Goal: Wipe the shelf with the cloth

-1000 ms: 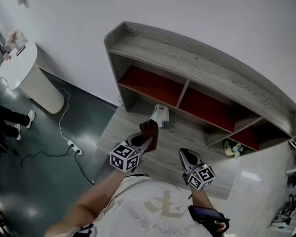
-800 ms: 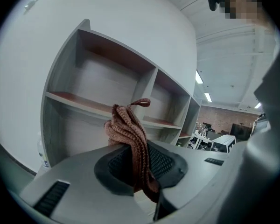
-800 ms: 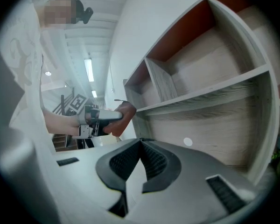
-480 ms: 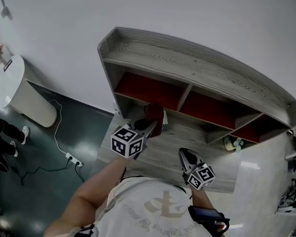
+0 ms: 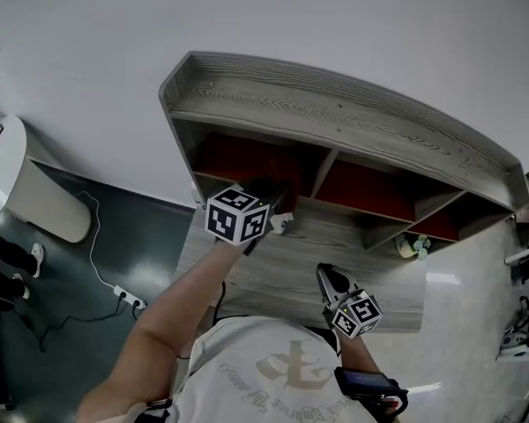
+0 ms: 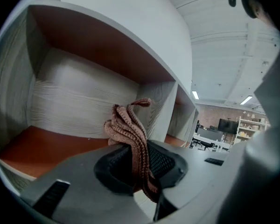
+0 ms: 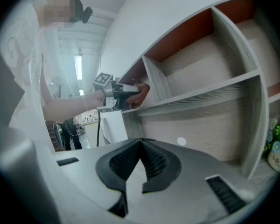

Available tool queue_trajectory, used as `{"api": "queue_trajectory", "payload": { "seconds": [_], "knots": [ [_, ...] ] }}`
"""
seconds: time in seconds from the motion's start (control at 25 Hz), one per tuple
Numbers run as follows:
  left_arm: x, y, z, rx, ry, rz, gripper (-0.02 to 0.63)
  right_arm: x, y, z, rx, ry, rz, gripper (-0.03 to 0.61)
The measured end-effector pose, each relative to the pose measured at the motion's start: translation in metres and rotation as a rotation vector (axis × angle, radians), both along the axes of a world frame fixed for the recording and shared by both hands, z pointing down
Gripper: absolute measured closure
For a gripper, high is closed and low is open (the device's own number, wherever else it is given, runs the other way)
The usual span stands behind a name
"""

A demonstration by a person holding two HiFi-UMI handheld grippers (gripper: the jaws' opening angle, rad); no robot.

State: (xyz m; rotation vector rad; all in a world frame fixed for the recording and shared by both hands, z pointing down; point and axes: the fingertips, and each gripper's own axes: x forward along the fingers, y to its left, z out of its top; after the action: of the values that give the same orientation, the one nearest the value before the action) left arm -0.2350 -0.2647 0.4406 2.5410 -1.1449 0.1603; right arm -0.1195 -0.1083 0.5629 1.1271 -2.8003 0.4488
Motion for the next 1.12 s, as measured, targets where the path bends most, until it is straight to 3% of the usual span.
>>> {"api": "queue_trajectory", "payload": {
  "seconds": [0.36, 0.68, 1.12],
  "knots": [
    [0.038, -0.045, 0.013, -0.069, -0.179, 0.052, 0.536, 0.008, 0.004, 0.008, -0.012, 0.0, 0.028, 0.574],
    [0.049, -0.07, 0.04, -0.109, -0.423, 0.032, 0.535, 0.017, 0.0, 0.011, -0.019, -0.019, 0.048, 0.574],
    [0.043, -0.068, 0.049, -0.119, -0.501, 0.052, 0.541, 0.012, -0.008, 0.016, -0.031, -0.029, 0.026, 0.574]
  ]
}}
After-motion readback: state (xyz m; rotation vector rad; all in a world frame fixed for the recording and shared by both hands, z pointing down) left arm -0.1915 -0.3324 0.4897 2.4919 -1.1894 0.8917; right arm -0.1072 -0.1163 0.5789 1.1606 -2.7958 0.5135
